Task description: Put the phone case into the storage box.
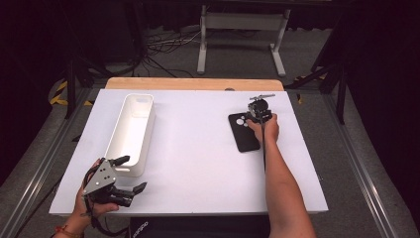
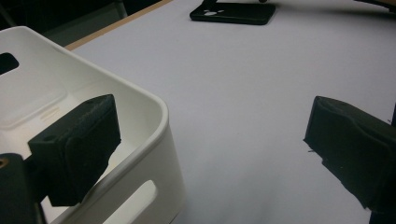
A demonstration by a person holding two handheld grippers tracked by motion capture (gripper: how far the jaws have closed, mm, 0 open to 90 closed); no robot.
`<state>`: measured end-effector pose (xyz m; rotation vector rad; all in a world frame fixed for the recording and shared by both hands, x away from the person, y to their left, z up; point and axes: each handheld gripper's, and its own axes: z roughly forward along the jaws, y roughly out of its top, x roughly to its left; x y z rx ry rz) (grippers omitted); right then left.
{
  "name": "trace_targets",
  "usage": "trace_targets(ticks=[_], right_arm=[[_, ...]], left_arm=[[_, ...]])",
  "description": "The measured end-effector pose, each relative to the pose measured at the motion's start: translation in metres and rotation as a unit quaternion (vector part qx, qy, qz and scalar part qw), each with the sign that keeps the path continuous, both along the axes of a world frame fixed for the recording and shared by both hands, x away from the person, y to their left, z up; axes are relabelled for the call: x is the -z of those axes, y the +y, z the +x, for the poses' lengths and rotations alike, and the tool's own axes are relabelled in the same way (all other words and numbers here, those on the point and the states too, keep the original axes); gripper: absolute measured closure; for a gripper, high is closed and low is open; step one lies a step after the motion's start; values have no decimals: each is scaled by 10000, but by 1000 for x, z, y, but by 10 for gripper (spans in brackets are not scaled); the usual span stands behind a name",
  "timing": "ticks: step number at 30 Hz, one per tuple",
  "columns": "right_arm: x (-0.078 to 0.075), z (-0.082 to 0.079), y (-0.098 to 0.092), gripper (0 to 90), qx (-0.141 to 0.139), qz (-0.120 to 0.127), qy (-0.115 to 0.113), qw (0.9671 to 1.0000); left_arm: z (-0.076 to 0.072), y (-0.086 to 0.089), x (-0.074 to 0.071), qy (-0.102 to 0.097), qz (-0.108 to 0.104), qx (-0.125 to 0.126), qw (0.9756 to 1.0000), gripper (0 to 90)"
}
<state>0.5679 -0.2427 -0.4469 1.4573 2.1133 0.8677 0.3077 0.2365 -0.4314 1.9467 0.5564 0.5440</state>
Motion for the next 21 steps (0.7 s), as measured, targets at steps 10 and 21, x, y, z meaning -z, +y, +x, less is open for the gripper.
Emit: trace_targets(ticks=[10, 21], right_arm=[[1, 3, 5, 779, -93, -101, -81, 9999], [-2, -2, 5, 843, -58, -23, -118, 9999]], left_arm=[[1, -1, 1, 32, 27, -5, 10000, 41], [2, -3, 0, 38, -14, -24, 10000, 47]])
